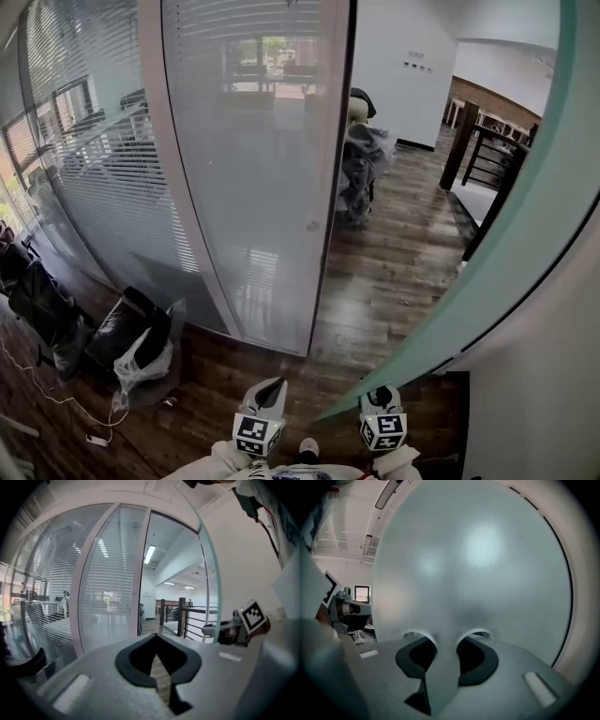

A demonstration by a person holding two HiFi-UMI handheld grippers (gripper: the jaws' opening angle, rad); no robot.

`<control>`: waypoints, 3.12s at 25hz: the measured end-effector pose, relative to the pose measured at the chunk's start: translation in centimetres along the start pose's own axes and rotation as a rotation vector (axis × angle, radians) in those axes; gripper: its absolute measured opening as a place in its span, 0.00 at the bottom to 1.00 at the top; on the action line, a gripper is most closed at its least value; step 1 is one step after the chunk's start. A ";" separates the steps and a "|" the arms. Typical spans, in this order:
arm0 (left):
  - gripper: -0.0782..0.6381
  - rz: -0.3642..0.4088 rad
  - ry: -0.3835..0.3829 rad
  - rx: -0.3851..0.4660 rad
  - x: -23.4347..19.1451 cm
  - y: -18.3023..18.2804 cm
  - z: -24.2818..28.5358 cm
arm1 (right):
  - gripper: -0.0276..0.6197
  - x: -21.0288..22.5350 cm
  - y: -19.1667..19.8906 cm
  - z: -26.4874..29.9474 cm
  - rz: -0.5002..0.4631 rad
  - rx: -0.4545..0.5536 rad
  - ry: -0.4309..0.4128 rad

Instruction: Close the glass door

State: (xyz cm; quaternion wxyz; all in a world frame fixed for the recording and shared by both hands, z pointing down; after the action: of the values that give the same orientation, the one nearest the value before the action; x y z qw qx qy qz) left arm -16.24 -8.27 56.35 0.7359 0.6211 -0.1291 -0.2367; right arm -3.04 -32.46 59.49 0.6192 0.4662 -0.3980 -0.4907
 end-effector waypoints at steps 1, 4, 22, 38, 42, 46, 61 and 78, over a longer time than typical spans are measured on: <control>0.11 -0.001 -0.004 -0.003 0.0 -0.1 0.3 | 0.23 0.0 -0.1 0.3 -0.002 -0.005 -0.002; 0.11 -0.004 -0.027 -0.013 -0.4 -0.1 1.0 | 0.23 -0.2 -0.3 1.0 -0.007 -0.005 -0.005; 0.11 0.034 -0.173 -0.025 -1.5 0.2 3.4 | 0.23 -0.4 -1.3 7.4 -0.072 -0.026 0.015; 0.11 0.010 -0.092 -0.027 -7.6 -0.2 9.9 | 0.23 -0.2 -2.4 13.3 -0.050 -0.061 0.096; 0.11 0.013 -0.053 -0.019 -9.8 -0.7 12.0 | 0.23 -0.1 -2.6 14.6 -0.043 -0.068 0.116; 0.11 0.021 -0.015 -0.009 -12.4 -1.5 14.2 | 0.23 0.1 -2.7 16.1 -0.032 -0.064 0.137; 0.11 0.013 0.139 -0.004 -17.8 -3.3 18.1 | 0.23 1.7 -4.8 20.9 0.001 -0.054 0.198; 0.11 0.018 0.162 -0.035 -19.8 -4.5 21.1 | 0.23 2.8 -6.0 25.3 0.009 -0.030 0.238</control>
State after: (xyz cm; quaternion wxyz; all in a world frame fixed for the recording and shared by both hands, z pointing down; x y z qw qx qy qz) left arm -44.25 -16.72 58.20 0.7567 0.6242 -0.0703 -0.1813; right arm -27.92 -40.39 60.02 0.6712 0.5101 -0.3166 -0.4348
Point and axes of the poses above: the fingertips, and each gripper's own axes: z forward along the fingers, x to its right, y out of its underside, the point moved 9 cm from there along -z, backward along the fingers, and after that the axes turned 1 degree about -z, right-handed, at the moved point
